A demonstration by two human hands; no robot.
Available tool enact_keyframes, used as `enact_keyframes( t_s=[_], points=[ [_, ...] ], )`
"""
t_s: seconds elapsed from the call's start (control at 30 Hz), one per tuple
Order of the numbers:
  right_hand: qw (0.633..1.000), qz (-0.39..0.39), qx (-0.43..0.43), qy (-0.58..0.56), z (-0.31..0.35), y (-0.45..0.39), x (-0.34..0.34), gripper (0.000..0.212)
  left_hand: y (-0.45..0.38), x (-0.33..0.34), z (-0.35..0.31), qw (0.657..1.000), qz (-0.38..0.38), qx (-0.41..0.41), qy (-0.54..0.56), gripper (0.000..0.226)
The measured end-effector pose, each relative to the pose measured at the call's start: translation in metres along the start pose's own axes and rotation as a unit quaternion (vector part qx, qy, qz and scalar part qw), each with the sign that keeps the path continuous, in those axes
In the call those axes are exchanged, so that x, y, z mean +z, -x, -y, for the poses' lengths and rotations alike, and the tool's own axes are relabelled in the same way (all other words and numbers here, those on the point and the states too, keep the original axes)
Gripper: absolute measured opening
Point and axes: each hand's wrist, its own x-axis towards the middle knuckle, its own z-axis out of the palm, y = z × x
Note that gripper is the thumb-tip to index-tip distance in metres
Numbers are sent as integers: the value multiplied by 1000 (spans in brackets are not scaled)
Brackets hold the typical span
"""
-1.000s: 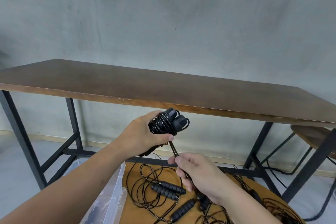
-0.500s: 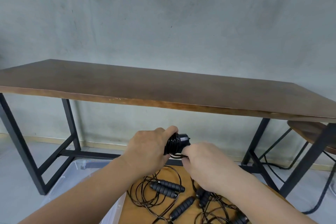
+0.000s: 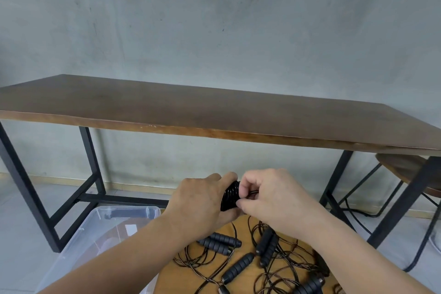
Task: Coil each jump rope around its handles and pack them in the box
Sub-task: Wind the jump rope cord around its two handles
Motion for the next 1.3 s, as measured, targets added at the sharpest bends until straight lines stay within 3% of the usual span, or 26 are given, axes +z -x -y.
enact_keyframes(
  t_s=[0.2, 0.37, 0.5, 0.63, 0.7, 0.8, 0.9, 0.97, 1.03, 1.1, 1.17, 1.2, 1.3],
  points=[
    [984, 33, 25, -174, -7, 3, -10, 12, 0, 1, -4, 999, -31, 4, 19, 49],
    [967, -34, 57, -247, -17, 5, -3, 4, 3, 11, -9, 999, -44, 12, 28, 49],
    [948, -33, 59, -312, -21, 14, 4, 31, 3, 13, -12, 998, -51, -5, 45, 48],
    [958, -128, 107, -234, -25, 17, 25, 66, -1, 11, -18, 996, -50, -43, 62, 48],
    [954, -151, 111, -236, -25, 18, 36, 71, -3, 11, -22, 996, -55, -48, 57, 45],
    [949, -193, 50, -243, -25, 20, 48, 64, -4, 12, -24, 996, -55, -57, 37, 39],
    [954, -261, -35, -142, -26, 19, 53, 41, -4, 13, -27, 996, -57, -61, 12, 38],
    [951, -288, -48, -102, -28, 16, 55, 32, -5, 12, -31, 996, -63, -67, 7, 36],
    [948, -304, -24, -90, -29, 14, 54, 36, -6, 9, -32, 995, -73, -74, 4, 32],
    [957, -268, 32, -109, -27, 12, 52, 40, -7, 9, -31, 994, -81, -78, 0, 30],
    [956, -181, 95, -209, -21, 12, 48, 31, -5, 12, -31, 994, -82, -78, 3, 28],
    [938, -148, 101, -298, -17, 12, 47, 24, -4, 15, -33, 994, -78, -77, 6, 28],
    [863, -122, 102, -479, -17, 9, 49, 33, 0, 23, -35, 994, -63, -83, 16, 35]
  ],
)
